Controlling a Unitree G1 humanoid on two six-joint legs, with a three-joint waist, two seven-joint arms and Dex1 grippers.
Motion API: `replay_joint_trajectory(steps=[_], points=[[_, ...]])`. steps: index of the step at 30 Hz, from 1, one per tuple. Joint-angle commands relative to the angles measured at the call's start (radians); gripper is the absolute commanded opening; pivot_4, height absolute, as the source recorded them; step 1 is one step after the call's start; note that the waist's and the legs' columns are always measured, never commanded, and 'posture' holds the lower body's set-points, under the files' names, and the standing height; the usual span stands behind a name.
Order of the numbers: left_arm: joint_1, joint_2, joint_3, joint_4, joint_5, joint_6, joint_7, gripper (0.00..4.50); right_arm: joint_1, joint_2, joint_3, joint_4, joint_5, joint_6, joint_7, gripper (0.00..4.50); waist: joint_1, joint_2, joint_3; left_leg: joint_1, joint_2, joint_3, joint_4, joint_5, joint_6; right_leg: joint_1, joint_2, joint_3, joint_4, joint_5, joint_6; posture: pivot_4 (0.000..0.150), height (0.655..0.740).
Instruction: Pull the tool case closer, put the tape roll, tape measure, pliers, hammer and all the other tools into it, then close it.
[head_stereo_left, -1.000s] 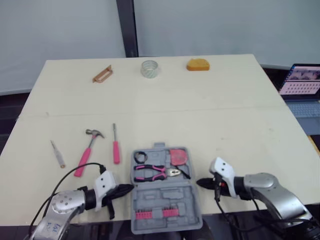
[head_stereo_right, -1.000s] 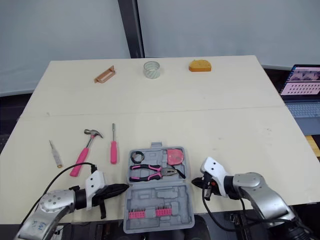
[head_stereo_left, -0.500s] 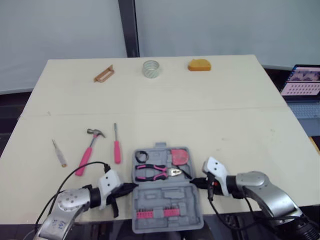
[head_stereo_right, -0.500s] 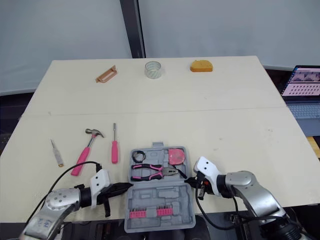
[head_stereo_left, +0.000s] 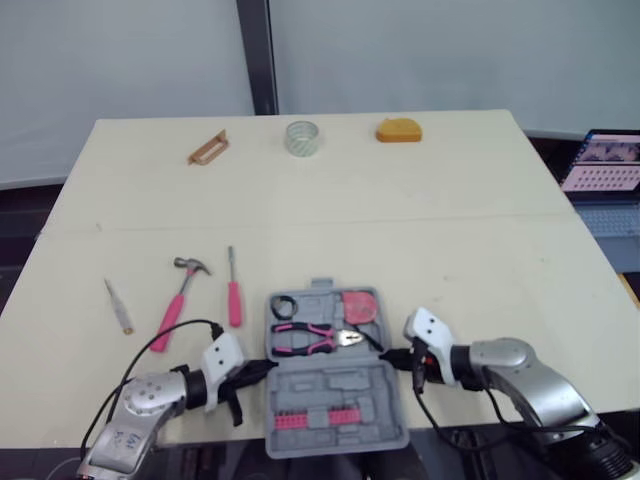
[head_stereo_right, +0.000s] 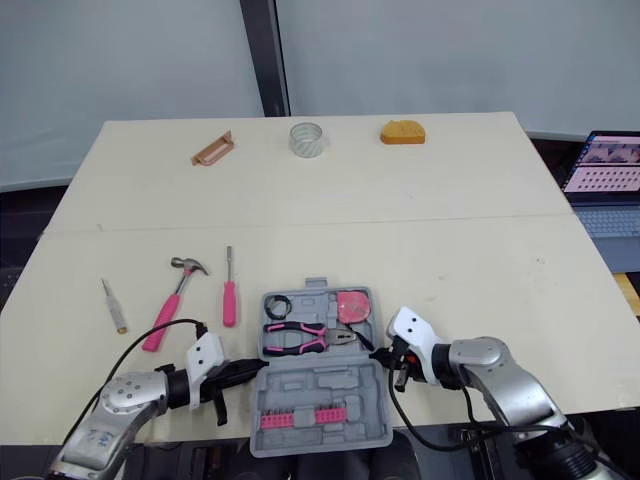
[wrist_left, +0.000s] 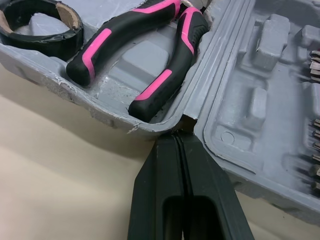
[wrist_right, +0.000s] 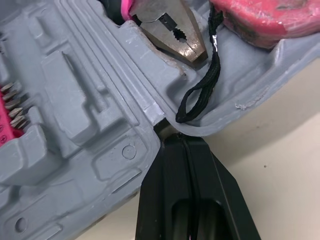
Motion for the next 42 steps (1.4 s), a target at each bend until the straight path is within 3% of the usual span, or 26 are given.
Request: replay_joint_trajectory(steps=[1, 42], points=[[-0.012, -0.018, -0.022, -0.007, 0.005, -0.01, 0.008, 0.01, -0.004, 0.016, -0.002, -0.016, 0.006, -0.009, -0.01, 0.0, 0.0, 0.0, 0.0, 0.0, 0.0, 0.0, 0.0, 0.0, 0.0, 0.0, 0.0, 0.0, 0.0, 0.0, 0.0, 0.15, 0.74], [-0.085, -0.085, -0.002, -0.018, 0.001, 0.055, 0.087, 0.01, -0.067, 0.068, -0.053, 0.058, -0.023, -0.038, -0.057, 0.0, -0.002, 0.0, 0.0, 0.0, 0.0, 0.0, 0.0, 0.0, 0.0, -0.001, 0.0, 0.0, 0.0, 0.0, 0.0, 0.15, 0.74]])
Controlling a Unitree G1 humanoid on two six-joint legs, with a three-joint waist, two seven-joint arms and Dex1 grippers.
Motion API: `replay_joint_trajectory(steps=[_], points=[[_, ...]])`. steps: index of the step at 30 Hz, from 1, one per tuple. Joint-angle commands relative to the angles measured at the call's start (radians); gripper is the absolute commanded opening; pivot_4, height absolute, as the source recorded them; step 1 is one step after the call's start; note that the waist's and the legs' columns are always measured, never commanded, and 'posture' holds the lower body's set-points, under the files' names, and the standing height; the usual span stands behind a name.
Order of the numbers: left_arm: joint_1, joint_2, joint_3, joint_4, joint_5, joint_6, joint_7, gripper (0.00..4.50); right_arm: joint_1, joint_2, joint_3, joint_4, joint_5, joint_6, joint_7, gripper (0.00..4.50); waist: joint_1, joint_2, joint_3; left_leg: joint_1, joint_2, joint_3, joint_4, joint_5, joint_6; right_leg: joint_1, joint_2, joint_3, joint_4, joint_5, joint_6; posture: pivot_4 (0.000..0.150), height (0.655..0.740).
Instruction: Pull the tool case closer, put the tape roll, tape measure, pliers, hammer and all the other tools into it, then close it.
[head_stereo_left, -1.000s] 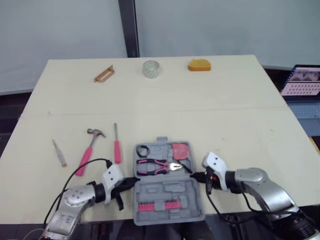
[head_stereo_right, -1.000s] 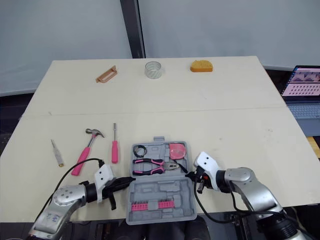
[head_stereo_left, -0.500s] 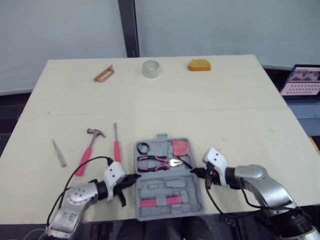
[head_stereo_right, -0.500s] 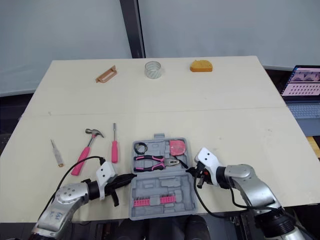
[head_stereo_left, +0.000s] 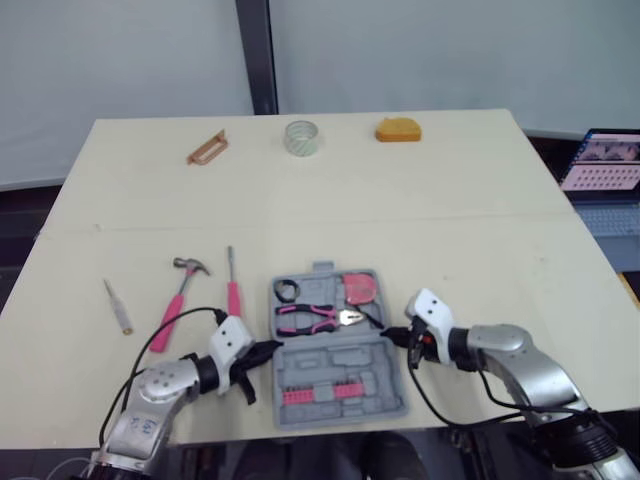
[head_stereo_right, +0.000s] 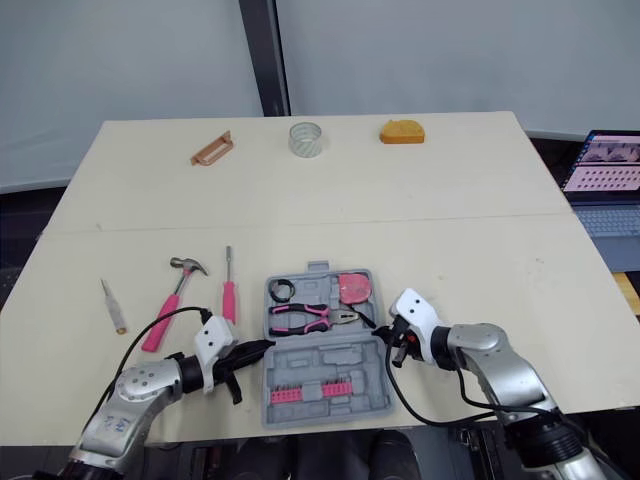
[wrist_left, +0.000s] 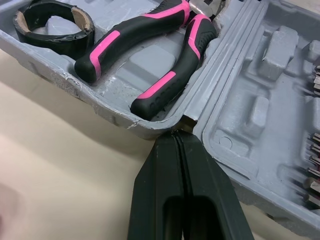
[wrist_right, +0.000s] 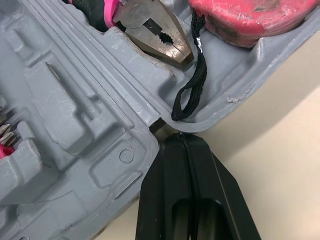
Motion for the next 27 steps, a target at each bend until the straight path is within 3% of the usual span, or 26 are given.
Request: replay_joint_trajectory(steps=[1, 27], points=[[-0.02, -0.012, -0.007, -0.018, -0.011, -0.013, -0.001, 0.01, 0.003, 0.012, -0.012, -0.019, 0.013, -0.018, -0.006, 0.0, 0.0, 0.0, 0.0, 0.0, 0.0, 0.0, 0.0, 0.0, 0.0, 0.0, 0.0, 0.0, 0.0, 0.0, 0.0, 0.15, 0.74], [-0.085, -0.034, 0.007, 0.054, -0.004, -0.03, 0.019, 0.01, -0.036, 0.057, -0.02, 0.018, -0.004, -0.031, -0.045, 0.0, -0.001, 0.0, 0.0, 0.0, 0.0, 0.0, 0.0, 0.0, 0.0, 0.0, 0.0, 0.0, 0.0, 0.0, 0.0, 0.15, 0.74]])
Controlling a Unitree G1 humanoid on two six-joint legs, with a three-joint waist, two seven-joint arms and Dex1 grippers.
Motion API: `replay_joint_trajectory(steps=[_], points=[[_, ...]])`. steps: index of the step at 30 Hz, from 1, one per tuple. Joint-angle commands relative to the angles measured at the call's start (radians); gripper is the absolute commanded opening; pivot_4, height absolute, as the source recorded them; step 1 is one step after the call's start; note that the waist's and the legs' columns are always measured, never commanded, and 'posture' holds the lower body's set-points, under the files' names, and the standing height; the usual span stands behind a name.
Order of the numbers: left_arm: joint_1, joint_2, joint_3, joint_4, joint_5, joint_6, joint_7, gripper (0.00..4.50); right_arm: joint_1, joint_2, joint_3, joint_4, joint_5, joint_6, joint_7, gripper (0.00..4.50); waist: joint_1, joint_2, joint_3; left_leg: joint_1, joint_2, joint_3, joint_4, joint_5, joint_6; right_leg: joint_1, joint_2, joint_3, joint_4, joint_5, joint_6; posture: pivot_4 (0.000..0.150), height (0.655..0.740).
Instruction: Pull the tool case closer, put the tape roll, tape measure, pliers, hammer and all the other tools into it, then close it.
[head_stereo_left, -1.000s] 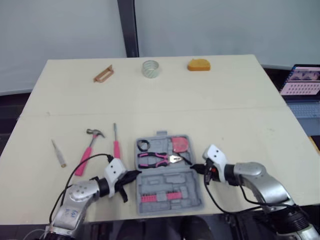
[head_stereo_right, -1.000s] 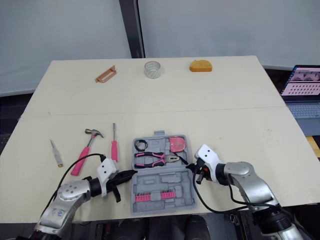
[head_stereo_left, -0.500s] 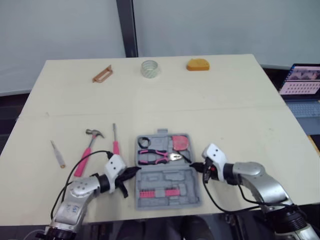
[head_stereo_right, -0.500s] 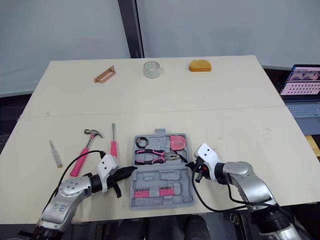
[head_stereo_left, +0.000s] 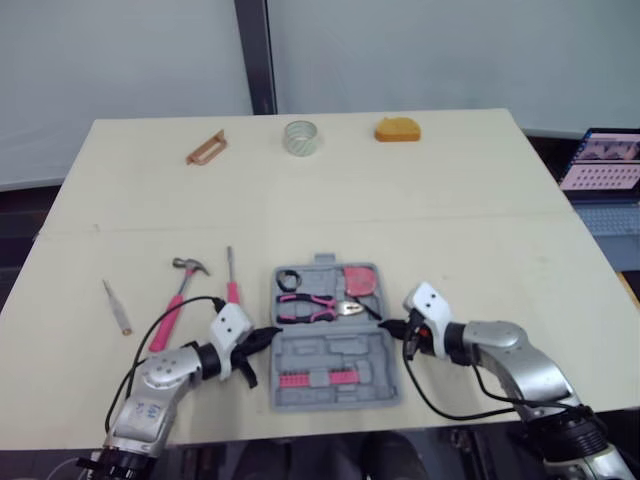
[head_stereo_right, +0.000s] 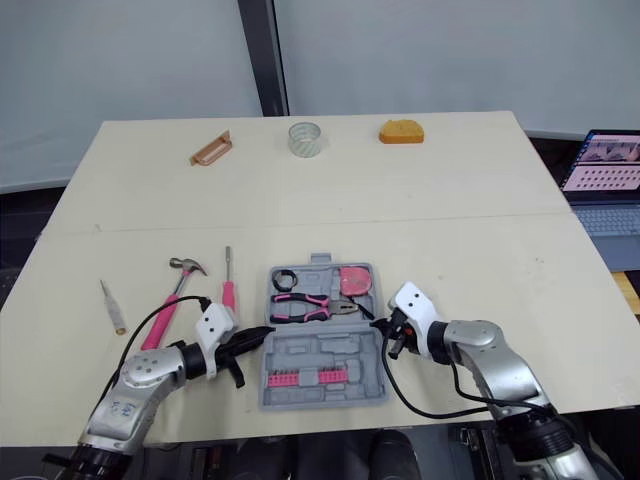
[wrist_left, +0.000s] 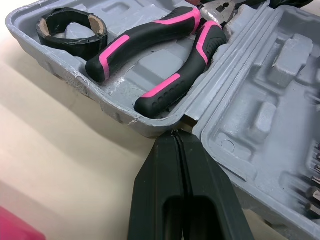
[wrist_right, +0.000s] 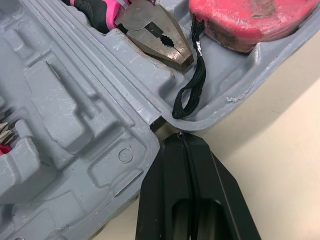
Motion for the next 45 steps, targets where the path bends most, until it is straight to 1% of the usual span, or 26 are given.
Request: replay_joint_trajectory(steps=[1, 21, 27, 34, 37, 40, 43, 45], points=[[-0.009, -0.012, -0.008, -0.019, -0.004, -0.023, 0.002, 0.01, -0.01, 0.014, -0.003, -0.018, 0.004, -0.025, -0.009, 0.0, 0.0, 0.0, 0.0, 0.0, 0.0, 0.0, 0.0, 0.0, 0.0, 0.0, 0.0, 0.0, 0.0, 0.0, 0.0, 0.15, 0.74], [0.003, -0.005, -0.001, -0.028, -0.004, -0.019, 0.004, 0.01, 0.007, 0.0, -0.004, -0.017, -0.006, -0.028, 0.002, 0.0, 0.0, 0.0, 0.0, 0.0, 0.0, 0.0, 0.0, 0.0, 0.0, 0.0, 0.0, 0.0, 0.0, 0.0, 0.0, 0.15, 0.74], [0.025, 0.026, 0.026, -0.059, -0.021, -0.004, -0.011, 0.01, 0.024, -0.031, -0.021, -0.005, -0.004, -0.043, 0.012, 0.0, 0.0, 0.0, 0.0, 0.0, 0.0, 0.0, 0.0, 0.0, 0.0, 0.0, 0.0, 0.0, 0.0, 0.0, 0.0, 0.15, 0.74], [0.049, 0.086, 0.063, -0.166, -0.082, 0.045, -0.054, 0.01, 0.034, -0.078, -0.059, -0.009, 0.013, -0.052, 0.029, 0.0, 0.001, 0.0, 0.0, 0.0, 0.0, 0.0, 0.0, 0.0, 0.0, 0.0, 0.0, 0.0, 0.0, 0.0, 0.0, 0.15, 0.74], [0.063, 0.121, 0.095, -0.222, -0.115, 0.085, -0.066, 0.01, 0.04, -0.104, -0.08, -0.035, 0.031, -0.04, 0.042, 0.0, 0.0, 0.0, 0.0, 0.0, 0.0, 0.0, 0.0, 0.0, 0.0, 0.0, 0.0, 0.0, 0.0, 0.0, 0.0, 0.15, 0.74], [0.125, 0.182, 0.164, -0.32, -0.178, 0.142, -0.099, 0.01, 0.054, -0.139, -0.119, -0.088, 0.067, -0.016, 0.062, 0.0, -0.001, 0.0, 0.0, 0.0, 0.0, 0.0, 0.0, 0.0, 0.0, 0.0, 0.0, 0.0, 0.0, 0.0, 0.0, 0.15, 0.74], [0.218, 0.208, 0.283, -0.394, -0.259, 0.182, -0.103, 0.01, 0.087, -0.184, -0.161, -0.151, 0.116, 0.011, 0.096, 0.0, -0.002, 0.001, 0.001, 0.0, 0.0, 0.0, -0.001, 0.0, 0.0, 0.0, 0.0, 0.0, -0.001, 0.0, 0.0, 0.15, 0.74], [0.284, 0.195, 0.373, -0.424, -0.32, 0.197, -0.099, 0.01, 0.124, -0.216, -0.191, -0.194, 0.145, 0.017, 0.119, 0.0, 0.0, 0.001, 0.001, -0.001, 0.0, 0.0, -0.001, 0.0, 0.0, 0.0, 0.0, 0.0, -0.001, 0.0, 0.0, 0.15, 0.74]])
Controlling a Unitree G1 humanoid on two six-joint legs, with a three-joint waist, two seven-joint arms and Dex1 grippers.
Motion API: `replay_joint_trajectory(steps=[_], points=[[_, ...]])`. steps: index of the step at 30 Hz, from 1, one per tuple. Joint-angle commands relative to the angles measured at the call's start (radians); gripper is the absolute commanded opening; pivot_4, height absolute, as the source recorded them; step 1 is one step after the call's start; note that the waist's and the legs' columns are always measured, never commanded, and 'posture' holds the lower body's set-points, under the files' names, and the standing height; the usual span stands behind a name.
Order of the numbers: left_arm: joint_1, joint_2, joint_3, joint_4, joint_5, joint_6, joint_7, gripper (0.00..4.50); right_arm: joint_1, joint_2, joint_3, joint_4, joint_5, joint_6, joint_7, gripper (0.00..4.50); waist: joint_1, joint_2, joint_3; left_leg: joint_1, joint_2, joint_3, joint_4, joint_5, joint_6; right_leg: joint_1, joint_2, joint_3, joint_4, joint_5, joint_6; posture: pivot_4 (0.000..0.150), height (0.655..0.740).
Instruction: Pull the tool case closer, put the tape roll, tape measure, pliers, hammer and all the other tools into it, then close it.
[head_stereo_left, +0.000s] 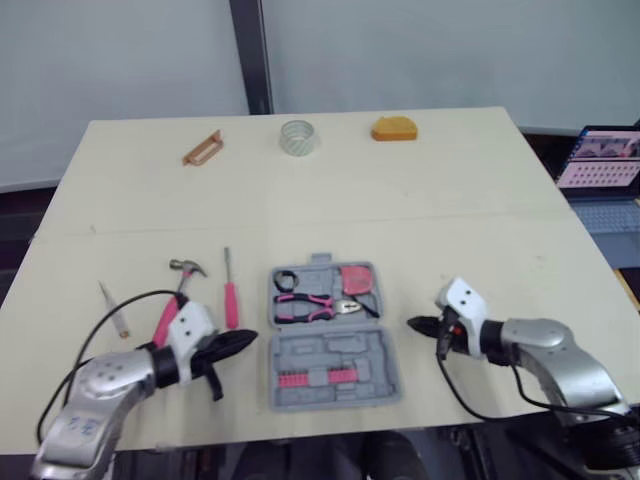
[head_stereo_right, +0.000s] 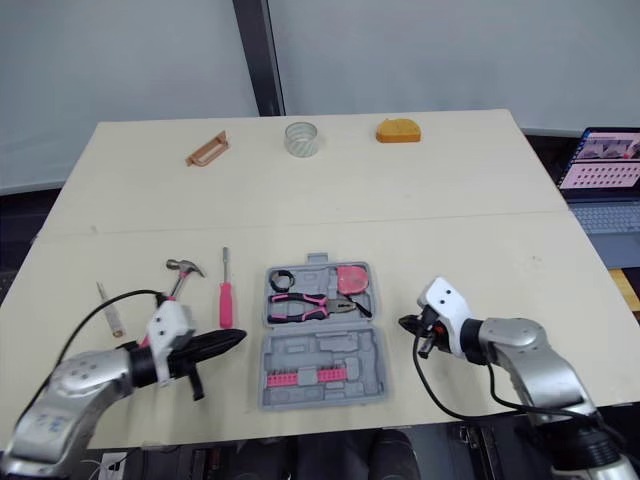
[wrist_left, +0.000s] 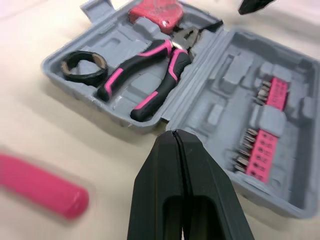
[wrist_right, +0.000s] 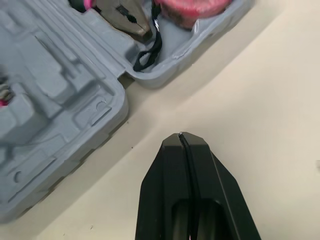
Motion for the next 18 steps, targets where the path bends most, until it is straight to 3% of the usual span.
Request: replay_joint_trajectory(steps=[1, 3, 6, 13, 18], points=[[0.095, -0.015, 0.153, -0.076, -0.112, 0.016, -0.004, 0.01, 0.056, -0.048, -0.065, -0.099, 0.068, 0.015, 0.053, 0.0, 0.002, 0.0, 0.0, 0.0, 0.0, 0.0, 0.0, 0.0, 0.0, 0.0, 0.0, 0.0, 0.0, 0.0, 0.0, 0.15, 0.74], [0.171, -0.026, 0.23, -0.1, -0.149, -0.005, -0.028, 0.01, 0.106, -0.081, -0.099, -0.138, 0.109, 0.031, 0.084, 0.0, 0.003, 0.0, 0.0, 0.0, 0.0, 0.0, 0.0, 0.0, 0.0, 0.001, 0.0, 0.0, -0.001, 0.0, 0.0, 0.15, 0.74], [0.303, -0.053, 0.338, -0.124, -0.203, -0.033, -0.076, 0.9, 0.209, -0.139, -0.145, -0.2, 0.167, 0.05, 0.147, 0.93, 0.005, 0.0, 0.0, 0.0, 0.0, 0.0, 0.0, -0.001, 0.001, 0.001, 0.0, 0.0, -0.001, 0.0, 0.0, 0.15, 0.74], [0.464, -0.148, 0.388, -0.069, -0.153, -0.189, -0.121, 4.41, 0.304, -0.138, -0.178, -0.222, 0.202, 0.023, 0.154, 4.41, 0.004, -0.001, 0.001, 0.0, 0.0, 0.0, 0.001, -0.001, 0.001, 0.001, 0.0, 0.0, -0.006, 0.0, 0.0, 0.15, 0.74], [0.516, -0.2, 0.365, -0.022, -0.11, -0.303, -0.151, 4.47, 0.333, -0.12, -0.162, -0.193, 0.185, -0.014, 0.145, 4.47, 0.004, -0.001, 0.001, 0.0, 0.0, 0.001, 0.001, -0.003, 0.002, 0.001, 0.0, 0.0, -0.008, 0.0, 0.0, 0.15, 0.74]])
